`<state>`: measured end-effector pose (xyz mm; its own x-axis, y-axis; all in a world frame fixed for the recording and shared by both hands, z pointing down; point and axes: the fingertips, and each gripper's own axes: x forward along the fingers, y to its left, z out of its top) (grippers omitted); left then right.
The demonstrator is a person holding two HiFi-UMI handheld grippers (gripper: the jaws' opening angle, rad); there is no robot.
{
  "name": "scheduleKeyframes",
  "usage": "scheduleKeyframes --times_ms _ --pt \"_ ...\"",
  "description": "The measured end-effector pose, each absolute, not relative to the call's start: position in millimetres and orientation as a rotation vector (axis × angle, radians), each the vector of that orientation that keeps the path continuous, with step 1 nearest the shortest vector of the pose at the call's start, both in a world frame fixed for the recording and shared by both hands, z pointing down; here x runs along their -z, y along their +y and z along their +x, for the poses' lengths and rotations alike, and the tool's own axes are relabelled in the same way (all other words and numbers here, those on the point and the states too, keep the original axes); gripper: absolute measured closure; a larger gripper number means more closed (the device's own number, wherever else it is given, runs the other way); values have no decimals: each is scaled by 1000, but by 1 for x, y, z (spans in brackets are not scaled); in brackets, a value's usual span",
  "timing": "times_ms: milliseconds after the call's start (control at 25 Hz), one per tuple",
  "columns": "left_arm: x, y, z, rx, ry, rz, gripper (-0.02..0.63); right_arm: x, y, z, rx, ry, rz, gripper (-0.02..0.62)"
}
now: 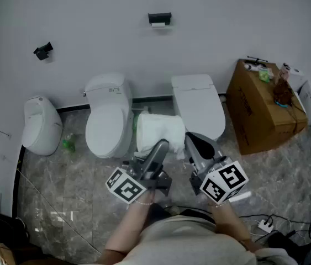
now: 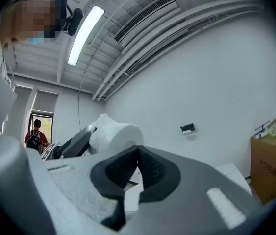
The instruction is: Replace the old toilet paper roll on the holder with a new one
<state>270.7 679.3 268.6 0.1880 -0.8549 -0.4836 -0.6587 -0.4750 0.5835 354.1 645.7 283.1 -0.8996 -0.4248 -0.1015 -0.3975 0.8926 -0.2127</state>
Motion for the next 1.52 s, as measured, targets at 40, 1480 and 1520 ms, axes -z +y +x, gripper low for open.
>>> scheduleKeyframes --times_ms 40,1480,1520 --pt "-269 679 271 1167 -1442 2217 167 -283 646 355 268 2918 -644 592" --pt "-268 515 152 1244 -1351 2192 167 -269 468 260 361 2763 -738 592" --pt "-264 507 143 1243 -1340 2209 167 -266 461 252 348 2761 -739 592"
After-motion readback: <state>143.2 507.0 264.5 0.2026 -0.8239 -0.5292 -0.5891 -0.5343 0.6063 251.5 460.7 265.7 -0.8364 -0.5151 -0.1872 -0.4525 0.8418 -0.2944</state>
